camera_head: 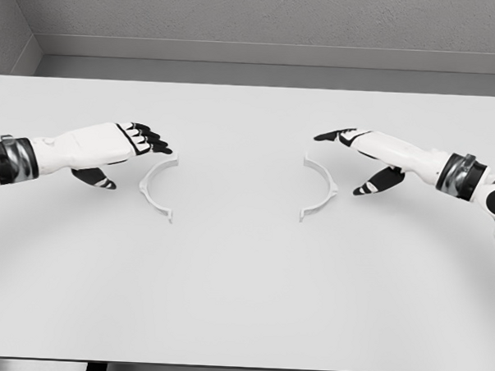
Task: Assemble PVC drainage pipe clamps
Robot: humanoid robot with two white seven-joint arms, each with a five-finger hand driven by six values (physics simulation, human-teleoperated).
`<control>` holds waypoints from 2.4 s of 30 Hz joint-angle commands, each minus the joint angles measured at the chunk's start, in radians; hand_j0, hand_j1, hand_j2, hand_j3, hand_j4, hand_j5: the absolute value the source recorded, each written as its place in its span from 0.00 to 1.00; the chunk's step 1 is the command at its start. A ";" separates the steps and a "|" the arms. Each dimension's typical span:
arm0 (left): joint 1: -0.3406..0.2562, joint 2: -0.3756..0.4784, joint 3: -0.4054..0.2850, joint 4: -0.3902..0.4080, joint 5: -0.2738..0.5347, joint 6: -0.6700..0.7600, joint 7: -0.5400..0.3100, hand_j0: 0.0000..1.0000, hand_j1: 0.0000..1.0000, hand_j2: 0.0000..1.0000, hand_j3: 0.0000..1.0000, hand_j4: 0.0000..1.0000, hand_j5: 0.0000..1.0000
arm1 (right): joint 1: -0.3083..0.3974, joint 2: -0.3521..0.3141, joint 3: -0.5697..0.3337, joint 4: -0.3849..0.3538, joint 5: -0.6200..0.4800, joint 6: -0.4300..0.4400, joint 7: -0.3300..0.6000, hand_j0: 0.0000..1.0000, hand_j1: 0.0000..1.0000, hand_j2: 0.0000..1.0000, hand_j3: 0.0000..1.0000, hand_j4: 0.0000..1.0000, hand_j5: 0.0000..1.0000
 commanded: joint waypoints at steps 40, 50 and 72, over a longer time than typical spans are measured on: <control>0.002 -0.072 0.002 0.006 -0.036 0.001 0.001 1.00 1.00 1.00 1.00 1.00 1.00 | -0.049 0.152 0.003 0.079 0.052 0.002 0.053 1.00 1.00 1.00 1.00 1.00 1.00; 0.017 -0.075 0.001 0.021 -0.063 0.001 0.001 1.00 1.00 1.00 1.00 1.00 1.00 | -0.049 0.091 -0.089 0.079 0.051 0.002 0.053 1.00 1.00 1.00 1.00 1.00 1.00; 0.014 -0.124 -0.007 0.019 -0.063 0.001 0.001 1.00 1.00 1.00 1.00 1.00 1.00 | -0.107 0.219 -0.082 0.251 0.130 0.002 0.053 1.00 1.00 1.00 1.00 1.00 1.00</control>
